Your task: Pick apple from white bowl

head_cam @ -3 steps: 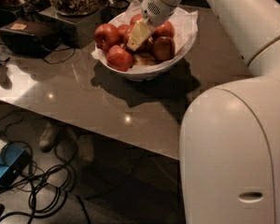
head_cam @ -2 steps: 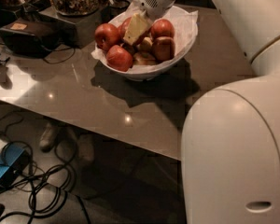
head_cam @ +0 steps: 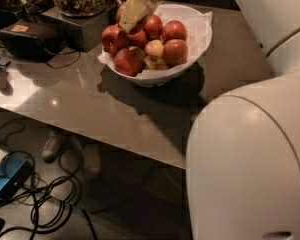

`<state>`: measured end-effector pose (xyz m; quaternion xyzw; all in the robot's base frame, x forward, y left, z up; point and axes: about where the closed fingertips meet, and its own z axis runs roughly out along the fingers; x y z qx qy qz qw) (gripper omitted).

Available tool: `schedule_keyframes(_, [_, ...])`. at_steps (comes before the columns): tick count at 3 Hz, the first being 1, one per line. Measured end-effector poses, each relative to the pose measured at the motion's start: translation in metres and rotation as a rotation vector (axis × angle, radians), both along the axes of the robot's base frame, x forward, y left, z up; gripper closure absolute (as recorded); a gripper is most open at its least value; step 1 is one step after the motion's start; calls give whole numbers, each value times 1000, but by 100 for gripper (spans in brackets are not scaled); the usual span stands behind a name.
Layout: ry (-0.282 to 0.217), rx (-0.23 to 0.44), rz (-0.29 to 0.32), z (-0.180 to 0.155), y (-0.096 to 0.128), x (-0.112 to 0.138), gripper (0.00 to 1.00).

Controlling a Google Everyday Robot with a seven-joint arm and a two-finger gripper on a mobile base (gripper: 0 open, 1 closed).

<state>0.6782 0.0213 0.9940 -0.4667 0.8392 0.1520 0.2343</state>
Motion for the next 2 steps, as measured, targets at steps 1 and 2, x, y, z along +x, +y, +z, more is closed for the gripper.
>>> schedule_keyframes(1, [24,7,31,17,22,-20,100])
schedule_keyframes(2, [39,23,81,30,40,-40,100])
